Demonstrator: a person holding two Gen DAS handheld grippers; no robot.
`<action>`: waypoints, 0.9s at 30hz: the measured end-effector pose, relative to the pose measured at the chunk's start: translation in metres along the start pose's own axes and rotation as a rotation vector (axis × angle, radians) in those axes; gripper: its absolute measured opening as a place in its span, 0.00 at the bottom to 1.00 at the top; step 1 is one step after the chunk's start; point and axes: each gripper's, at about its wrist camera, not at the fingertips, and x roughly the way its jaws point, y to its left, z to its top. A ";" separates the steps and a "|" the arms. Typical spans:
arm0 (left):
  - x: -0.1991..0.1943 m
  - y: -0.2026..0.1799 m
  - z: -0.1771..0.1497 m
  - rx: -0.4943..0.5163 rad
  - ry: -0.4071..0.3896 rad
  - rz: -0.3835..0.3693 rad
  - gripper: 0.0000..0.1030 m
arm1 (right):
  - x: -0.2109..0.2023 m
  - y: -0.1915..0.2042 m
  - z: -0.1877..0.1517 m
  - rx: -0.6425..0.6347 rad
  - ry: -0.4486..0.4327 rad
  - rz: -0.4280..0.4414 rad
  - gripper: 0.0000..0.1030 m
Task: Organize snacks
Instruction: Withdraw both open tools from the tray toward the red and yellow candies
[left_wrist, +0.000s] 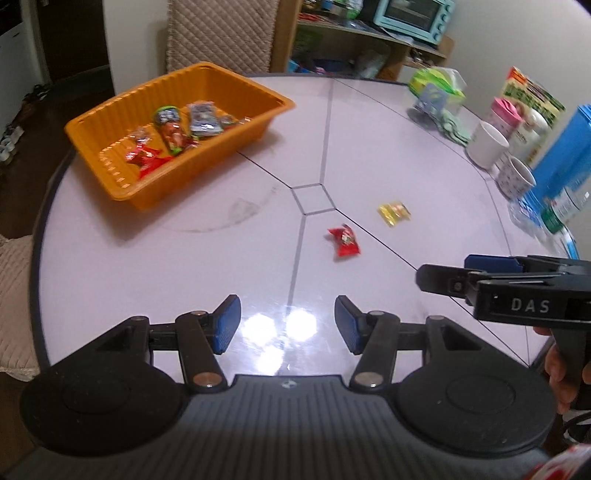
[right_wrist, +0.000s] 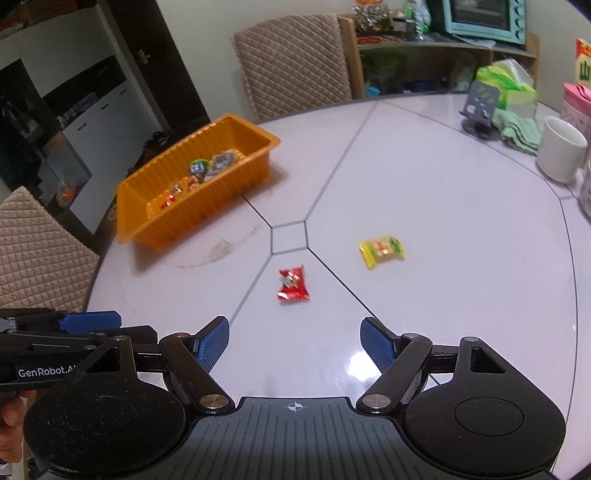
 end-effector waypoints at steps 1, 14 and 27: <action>0.002 -0.004 -0.001 0.007 0.001 -0.005 0.51 | -0.001 -0.002 -0.002 0.006 0.002 -0.008 0.76; 0.020 -0.025 0.003 0.053 0.020 -0.029 0.51 | -0.003 -0.025 -0.010 0.059 0.008 -0.054 0.76; 0.043 -0.038 0.007 0.067 0.032 -0.034 0.51 | 0.004 -0.046 -0.012 0.099 0.026 -0.082 0.76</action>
